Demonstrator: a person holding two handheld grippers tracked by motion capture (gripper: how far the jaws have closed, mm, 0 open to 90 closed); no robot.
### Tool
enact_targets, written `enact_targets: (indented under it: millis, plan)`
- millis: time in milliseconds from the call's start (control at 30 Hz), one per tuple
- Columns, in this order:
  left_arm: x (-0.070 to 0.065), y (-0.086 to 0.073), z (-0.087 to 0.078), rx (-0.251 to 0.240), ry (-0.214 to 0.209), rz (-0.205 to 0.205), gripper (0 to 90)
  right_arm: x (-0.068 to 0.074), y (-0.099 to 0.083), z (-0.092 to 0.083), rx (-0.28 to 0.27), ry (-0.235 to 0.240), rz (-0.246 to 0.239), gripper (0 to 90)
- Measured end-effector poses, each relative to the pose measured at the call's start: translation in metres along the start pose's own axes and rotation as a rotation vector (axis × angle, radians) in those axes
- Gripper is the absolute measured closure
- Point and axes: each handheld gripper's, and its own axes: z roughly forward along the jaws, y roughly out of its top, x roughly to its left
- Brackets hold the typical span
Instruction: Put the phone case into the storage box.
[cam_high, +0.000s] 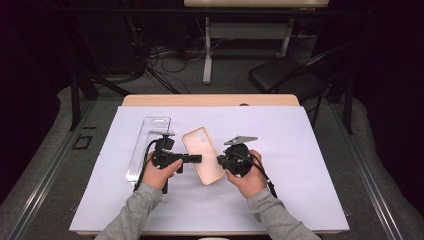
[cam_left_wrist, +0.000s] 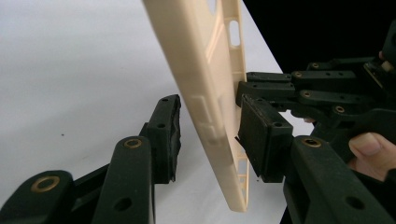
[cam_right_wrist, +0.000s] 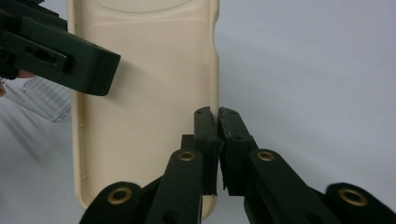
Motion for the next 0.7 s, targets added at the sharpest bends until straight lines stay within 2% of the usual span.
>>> enact_targets:
  millis: [167, 700]
  plan:
    - [0.0009, 0.0001, -0.002, -0.002, -0.014, -0.029, 59.5, 0.0014, -0.0003, 0.0003, -0.004, 0.003, -0.003, 86.9]
    - [0.0056, 0.0005, -0.0092, -0.042, 0.004, -0.076, 61.1, 0.0041, -0.0009, 0.0003, -0.003, 0.007, -0.008, 86.9]
